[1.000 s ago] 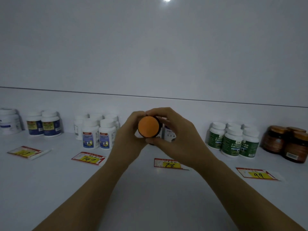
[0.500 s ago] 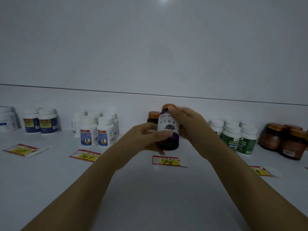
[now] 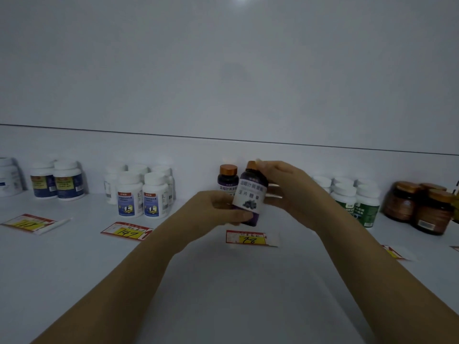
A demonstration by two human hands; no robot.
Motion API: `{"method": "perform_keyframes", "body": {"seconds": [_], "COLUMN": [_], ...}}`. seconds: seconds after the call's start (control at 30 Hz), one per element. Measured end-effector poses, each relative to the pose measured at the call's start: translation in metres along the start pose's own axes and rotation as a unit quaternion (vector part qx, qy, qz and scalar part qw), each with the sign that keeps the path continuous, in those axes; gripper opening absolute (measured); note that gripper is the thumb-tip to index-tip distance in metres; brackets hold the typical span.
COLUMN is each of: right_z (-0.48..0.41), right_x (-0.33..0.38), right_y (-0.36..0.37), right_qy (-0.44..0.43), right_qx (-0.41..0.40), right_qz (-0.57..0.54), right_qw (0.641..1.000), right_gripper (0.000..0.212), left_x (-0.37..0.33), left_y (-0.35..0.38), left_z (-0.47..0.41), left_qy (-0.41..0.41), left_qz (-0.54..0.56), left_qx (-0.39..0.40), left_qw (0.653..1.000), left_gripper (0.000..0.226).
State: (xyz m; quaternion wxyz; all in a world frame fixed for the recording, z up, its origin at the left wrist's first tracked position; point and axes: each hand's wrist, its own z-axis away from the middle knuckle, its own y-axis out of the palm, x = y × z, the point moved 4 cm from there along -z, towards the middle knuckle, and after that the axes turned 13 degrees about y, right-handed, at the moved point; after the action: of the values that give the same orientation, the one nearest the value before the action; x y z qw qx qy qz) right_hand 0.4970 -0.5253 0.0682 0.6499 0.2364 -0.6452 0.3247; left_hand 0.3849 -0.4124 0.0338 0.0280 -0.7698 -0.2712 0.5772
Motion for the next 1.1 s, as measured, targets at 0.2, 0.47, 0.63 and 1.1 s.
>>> {"method": "perform_keyframes", "body": {"seconds": [0.2,0.47,0.63,1.1], "right_z": [0.004,-0.002,-0.027,-0.058], "right_x": [0.010,0.027,0.036,-0.009], "right_y": [-0.007,-0.039,-0.048,-0.043], "right_qy": [-0.077,-0.092,-0.077,-0.052], "right_qx": [-0.072,-0.189,-0.229,-0.268], "right_qz": [0.144,0.240,0.301,0.285], "right_qw": [0.984,0.948,0.922,0.919], "right_gripper": [0.030,0.030,0.032,0.031], "left_x": [0.006,0.017,0.044,0.060], "left_y": [0.002,-0.001,-0.002,-0.002], "left_z": [0.000,0.004,0.005,0.003], "left_qy": [0.046,0.001,-0.094,-0.106], "left_qz": [-0.120,-0.292,-0.444,-0.489], "left_qx": [-0.010,0.017,0.105,0.122], "left_qw": [0.992,0.956,0.885,0.857], "left_gripper": [0.036,0.049,0.057,0.060]}}
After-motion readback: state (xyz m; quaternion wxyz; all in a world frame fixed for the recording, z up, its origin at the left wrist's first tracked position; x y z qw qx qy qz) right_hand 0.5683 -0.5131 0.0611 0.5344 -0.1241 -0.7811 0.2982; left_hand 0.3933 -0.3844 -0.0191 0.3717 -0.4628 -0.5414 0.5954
